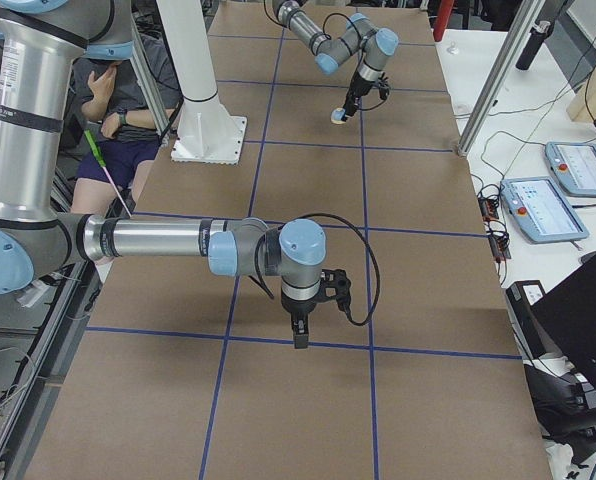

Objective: Place and press bell with both arms
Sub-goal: 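Lower the bell onto the table center and open the left gripper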

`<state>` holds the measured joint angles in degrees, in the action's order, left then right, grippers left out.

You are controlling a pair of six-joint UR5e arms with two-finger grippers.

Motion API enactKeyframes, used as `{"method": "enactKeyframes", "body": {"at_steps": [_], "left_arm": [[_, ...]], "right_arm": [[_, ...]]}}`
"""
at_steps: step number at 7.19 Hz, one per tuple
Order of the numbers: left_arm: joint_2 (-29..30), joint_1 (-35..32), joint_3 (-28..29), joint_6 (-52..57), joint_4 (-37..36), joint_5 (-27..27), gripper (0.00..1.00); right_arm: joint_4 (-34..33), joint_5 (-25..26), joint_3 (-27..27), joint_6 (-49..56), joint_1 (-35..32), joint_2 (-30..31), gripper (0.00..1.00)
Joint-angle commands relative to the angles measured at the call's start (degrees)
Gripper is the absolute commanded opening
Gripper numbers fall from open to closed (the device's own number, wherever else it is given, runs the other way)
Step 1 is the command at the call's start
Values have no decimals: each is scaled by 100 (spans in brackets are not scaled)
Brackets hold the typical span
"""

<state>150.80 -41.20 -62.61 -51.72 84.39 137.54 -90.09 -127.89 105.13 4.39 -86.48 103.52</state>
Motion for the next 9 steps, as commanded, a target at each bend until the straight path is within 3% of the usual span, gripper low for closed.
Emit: {"method": "enactKeyframes", "body": {"at_steps": [1, 3, 5, 6, 8, 9], "left_arm": [[169, 409, 442, -567, 535, -147, 9], [169, 534, 653, -576, 561, -473, 10], [178, 552, 662, -585, 570, -465, 18], [187, 552, 662, -585, 579, -465, 30], [196, 622, 654, -594, 614, -465, 69], [196, 700, 645, -594, 779, -474, 100]], "right_arm": [[0, -8, 7, 0, 0, 2, 100], [0, -25, 16, 0, 0, 28, 100], [0, -26, 16, 0, 0, 37, 100], [0, -26, 16, 0, 0, 37, 100], [0, -8, 7, 0, 0, 37, 100], [0, 18, 7, 0, 0, 37, 100]]}}
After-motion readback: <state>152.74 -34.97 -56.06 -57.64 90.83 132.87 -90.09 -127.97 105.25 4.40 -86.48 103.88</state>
